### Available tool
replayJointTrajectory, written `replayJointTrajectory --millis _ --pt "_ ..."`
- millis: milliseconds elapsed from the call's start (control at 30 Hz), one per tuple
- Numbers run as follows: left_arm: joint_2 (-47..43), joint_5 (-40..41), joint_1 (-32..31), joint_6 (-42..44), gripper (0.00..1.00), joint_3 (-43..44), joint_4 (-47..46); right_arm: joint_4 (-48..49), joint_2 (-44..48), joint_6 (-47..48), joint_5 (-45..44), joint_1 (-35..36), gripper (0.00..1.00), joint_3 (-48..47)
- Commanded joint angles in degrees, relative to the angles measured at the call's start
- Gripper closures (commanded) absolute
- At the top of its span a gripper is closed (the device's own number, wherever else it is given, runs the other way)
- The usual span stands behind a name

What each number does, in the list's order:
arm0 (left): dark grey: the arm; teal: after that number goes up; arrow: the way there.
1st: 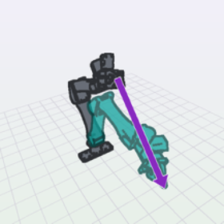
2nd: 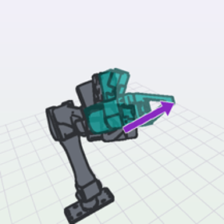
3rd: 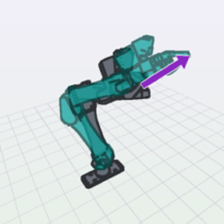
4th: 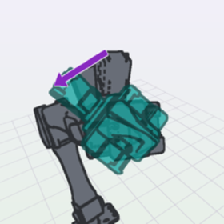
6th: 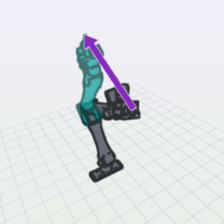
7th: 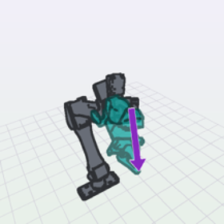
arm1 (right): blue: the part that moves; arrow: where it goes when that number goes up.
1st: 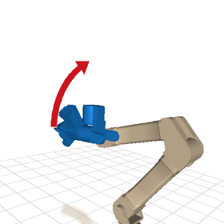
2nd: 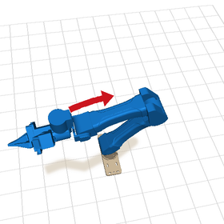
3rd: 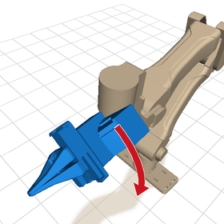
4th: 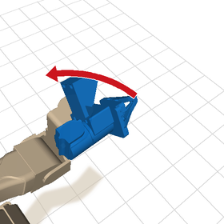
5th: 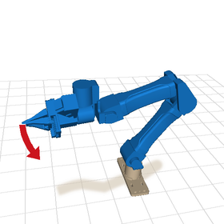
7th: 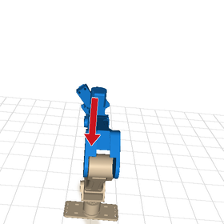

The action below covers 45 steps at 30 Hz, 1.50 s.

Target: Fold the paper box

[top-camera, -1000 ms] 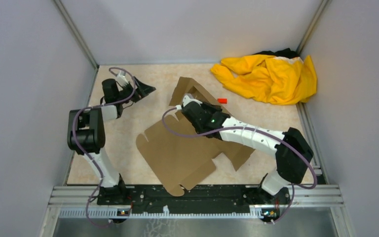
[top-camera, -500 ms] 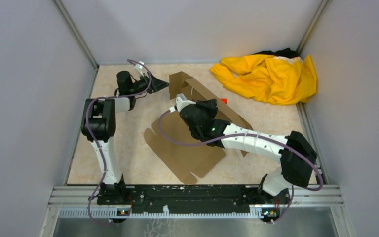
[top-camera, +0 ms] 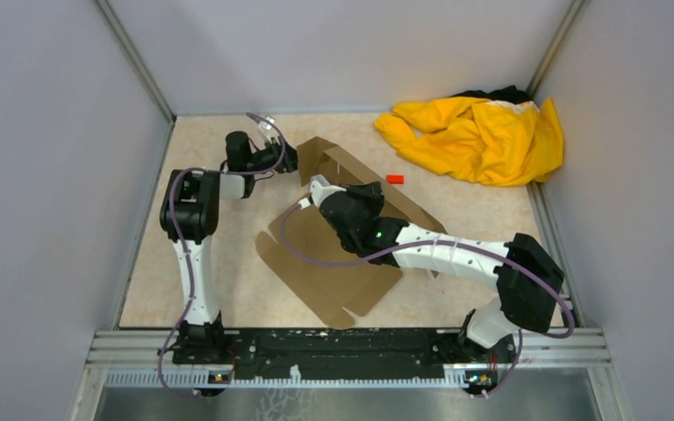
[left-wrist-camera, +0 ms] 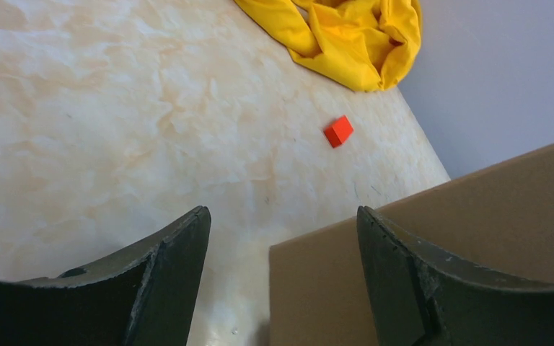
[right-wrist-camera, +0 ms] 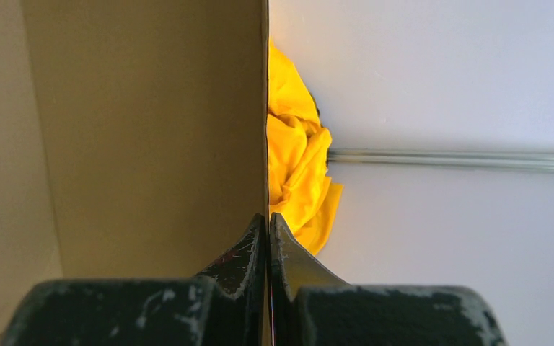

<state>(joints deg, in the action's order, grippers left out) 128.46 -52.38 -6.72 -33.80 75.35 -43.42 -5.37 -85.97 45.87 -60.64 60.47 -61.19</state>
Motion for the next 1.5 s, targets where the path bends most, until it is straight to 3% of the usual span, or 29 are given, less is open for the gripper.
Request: replayJointTrajectory --millis 0,300,633,867,1200,1467 --pt "-2.68 -5.00 -0.91 -0.38 0.19 -5.87 -11.80 -4.66 -0.30 -5.71 3.46 -0.92 1.00 -3.84" --pt "-8.16 -7.74 -1.08 -1.88 0.16 -17.43 -22.84 -8.04 -1.82 -8.06 4.77 -2.06 1.00 -4.47" --pt "-6.10 -12.47 -1.42 -10.45 0.14 -18.82 -37.93 -10.37 -1.65 -10.98 7.89 -4.01 1.00 -4.99" --pt "-3.77 -12.04 -2.75 -10.00 0.14 -18.40 -38.49 -11.23 -2.47 -11.85 9.77 -4.95 1.00 -4.59" --pt "-4.37 -11.33 -5.57 -3.76 0.14 -17.55 -31.26 -10.72 -2.78 -11.79 10.89 -5.36 1.00 -4.45" --pt "-2.84 -14.79 -5.06 -11.81 0.14 -18.58 -43.32 -10.43 -1.69 -11.31 11.24 -5.62 1.00 -3.49"
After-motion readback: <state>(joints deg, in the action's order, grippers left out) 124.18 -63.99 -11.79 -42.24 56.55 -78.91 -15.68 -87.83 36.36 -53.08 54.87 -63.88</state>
